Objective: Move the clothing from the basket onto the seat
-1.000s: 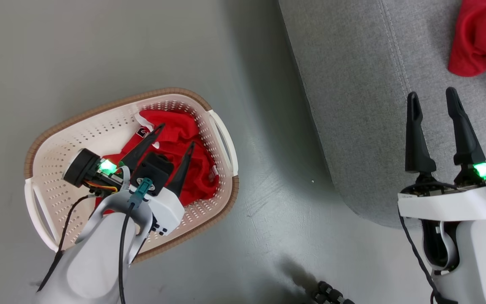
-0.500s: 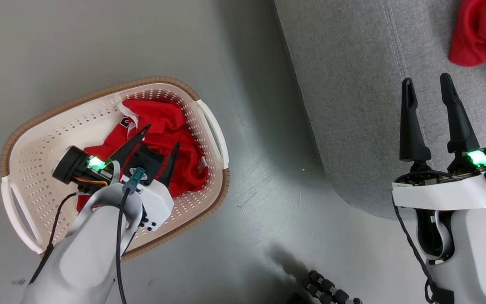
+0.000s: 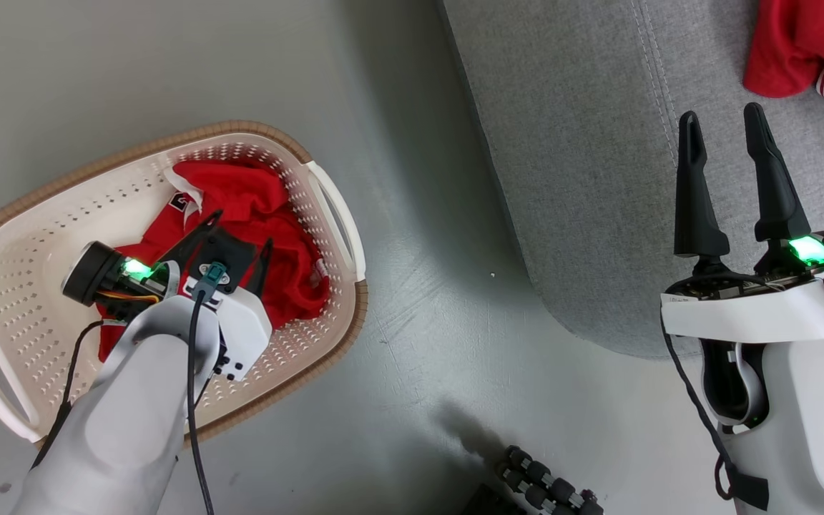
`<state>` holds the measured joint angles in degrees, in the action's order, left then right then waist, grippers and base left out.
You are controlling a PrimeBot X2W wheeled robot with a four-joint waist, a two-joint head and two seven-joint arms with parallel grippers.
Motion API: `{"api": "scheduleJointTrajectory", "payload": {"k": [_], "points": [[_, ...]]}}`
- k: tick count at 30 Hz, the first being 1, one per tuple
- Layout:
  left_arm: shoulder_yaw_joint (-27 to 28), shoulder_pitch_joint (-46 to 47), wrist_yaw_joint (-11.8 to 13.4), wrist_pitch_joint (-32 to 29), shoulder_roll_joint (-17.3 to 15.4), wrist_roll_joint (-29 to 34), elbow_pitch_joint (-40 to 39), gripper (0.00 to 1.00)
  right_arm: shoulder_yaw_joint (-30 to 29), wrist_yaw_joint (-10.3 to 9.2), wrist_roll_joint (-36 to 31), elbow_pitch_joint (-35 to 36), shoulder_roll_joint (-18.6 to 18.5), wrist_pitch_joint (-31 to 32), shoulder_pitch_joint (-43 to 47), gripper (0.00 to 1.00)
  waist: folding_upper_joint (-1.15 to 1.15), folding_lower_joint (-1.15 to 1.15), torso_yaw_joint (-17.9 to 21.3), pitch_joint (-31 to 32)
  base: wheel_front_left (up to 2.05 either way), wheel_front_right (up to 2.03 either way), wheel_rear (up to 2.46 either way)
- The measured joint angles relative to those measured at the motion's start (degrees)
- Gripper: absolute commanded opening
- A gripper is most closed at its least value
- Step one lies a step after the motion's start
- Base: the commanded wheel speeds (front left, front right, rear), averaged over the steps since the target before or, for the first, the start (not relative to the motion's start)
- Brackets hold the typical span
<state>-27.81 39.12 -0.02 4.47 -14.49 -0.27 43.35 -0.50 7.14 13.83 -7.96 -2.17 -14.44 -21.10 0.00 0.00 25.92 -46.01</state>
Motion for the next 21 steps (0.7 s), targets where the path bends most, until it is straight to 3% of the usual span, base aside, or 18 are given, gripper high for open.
{"api": "scheduleJointTrajectory", "payload": {"k": [21], "points": [[4.26, 3.48, 2.61, -2.96, -0.78, -2.45, 5.88, 1.00, 1.18, 0.00, 0.49, 0.79, 0.00, -0.01, -0.10, 1.00, 0.00, 0.00, 2.00, -3.39, 0.00, 0.00, 0.00]]}}
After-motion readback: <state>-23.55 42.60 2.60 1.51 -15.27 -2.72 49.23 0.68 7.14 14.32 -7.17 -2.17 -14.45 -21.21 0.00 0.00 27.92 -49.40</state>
